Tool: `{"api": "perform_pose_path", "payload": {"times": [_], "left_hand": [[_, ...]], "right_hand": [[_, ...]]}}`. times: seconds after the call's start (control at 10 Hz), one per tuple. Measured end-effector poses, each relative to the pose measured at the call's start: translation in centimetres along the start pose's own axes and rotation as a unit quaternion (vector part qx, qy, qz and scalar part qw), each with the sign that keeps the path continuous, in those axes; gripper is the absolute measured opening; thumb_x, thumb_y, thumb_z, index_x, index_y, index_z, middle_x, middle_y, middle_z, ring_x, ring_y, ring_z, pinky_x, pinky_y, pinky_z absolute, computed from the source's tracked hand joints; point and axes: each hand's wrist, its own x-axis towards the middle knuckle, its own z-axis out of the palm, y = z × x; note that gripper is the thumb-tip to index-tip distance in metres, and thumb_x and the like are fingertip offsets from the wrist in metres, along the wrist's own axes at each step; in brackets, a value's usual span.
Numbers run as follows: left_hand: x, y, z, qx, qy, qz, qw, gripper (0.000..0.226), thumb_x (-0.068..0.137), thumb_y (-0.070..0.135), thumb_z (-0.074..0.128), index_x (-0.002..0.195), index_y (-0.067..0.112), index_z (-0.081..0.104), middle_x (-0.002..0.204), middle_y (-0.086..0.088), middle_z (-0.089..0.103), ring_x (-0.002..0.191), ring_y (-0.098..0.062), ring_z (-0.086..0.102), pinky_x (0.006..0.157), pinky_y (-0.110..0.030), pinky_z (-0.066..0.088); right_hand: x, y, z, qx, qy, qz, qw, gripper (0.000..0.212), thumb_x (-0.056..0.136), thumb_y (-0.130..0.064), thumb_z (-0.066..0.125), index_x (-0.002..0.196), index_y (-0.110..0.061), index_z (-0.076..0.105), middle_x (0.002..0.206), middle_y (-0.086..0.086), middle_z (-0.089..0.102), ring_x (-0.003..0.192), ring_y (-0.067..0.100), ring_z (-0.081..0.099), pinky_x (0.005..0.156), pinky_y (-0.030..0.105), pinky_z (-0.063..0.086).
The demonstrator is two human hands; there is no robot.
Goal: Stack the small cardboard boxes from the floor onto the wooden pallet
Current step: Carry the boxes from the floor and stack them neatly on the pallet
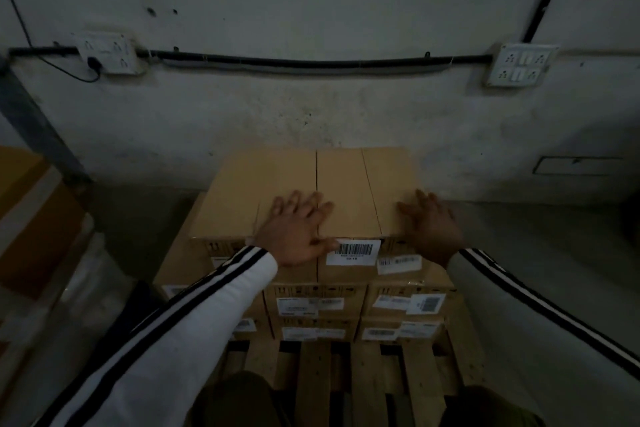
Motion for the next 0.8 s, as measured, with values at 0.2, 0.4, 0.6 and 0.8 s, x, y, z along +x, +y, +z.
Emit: {"api": "perform_pose_path", "payload": {"times": [0.2, 0.4, 0.6, 0.8], "left_hand": [[-0.2, -0.2, 0.5, 0.029, 0.013, 0.018, 0.999, 0.071, 0.096, 0.073, 0.023, 0.158, 0.048, 0.000, 0.169, 0.006, -0.006, 0.155, -0.033, -0.005, 0.123, -0.057, 0.001], [0.0, -0.3, 0.3, 0.023, 0.010, 0.022, 0.999, 0.072, 0.095, 0.074, 0.024, 0.158, 0.047, 0.000, 0.169, 0.006, -0.007, 0.155, -0.032, -0.005, 0.124, -0.056, 0.001], [-0.2, 0.4, 0.0, 0.026, -0.008, 0.016, 0.999, 0.075, 0.097, 0.070, 0.031, 0.159, 0.042, -0.001, 0.169, 0.004, -0.011, 0.156, -0.026, -0.007, 0.124, -0.053, -0.001], [-3.8, 4.8, -4.8, -0.017, -0.045, -0.072, 0.996, 0.089, 0.097, 0.068, 0.035, 0.161, 0.022, -0.006, 0.169, 0.001, -0.014, 0.155, -0.019, -0.010, 0.123, -0.045, -0.007]], "right_hand": [[-0.1, -4.6, 1.0, -0.022, -0.018, -0.102, 0.994, 0.052, 0.108, -0.040, 0.027, 0.157, -0.024, 0.032, 0.168, 0.003, 0.019, 0.155, 0.026, 0.013, 0.125, 0.050, 0.008], [0.2, -3.3, 0.6, -0.020, -0.034, -0.122, 0.992, 0.050, 0.108, -0.038, 0.028, 0.157, -0.028, 0.032, 0.167, 0.004, 0.020, 0.154, 0.026, 0.014, 0.125, 0.047, 0.011], [-2.2, -3.1, 0.7, -0.093, -0.024, -0.112, 0.989, 0.060, 0.107, -0.051, 0.017, 0.161, -0.025, 0.016, 0.169, 0.006, 0.008, 0.156, 0.027, 0.006, 0.124, 0.049, 0.005], [-6.2, -6.2, -3.4, -0.087, -0.078, -0.083, 0.990, 0.065, 0.106, -0.049, 0.013, 0.162, -0.017, 0.002, 0.169, 0.004, -0.007, 0.156, 0.024, -0.005, 0.126, 0.046, 0.004]]}}
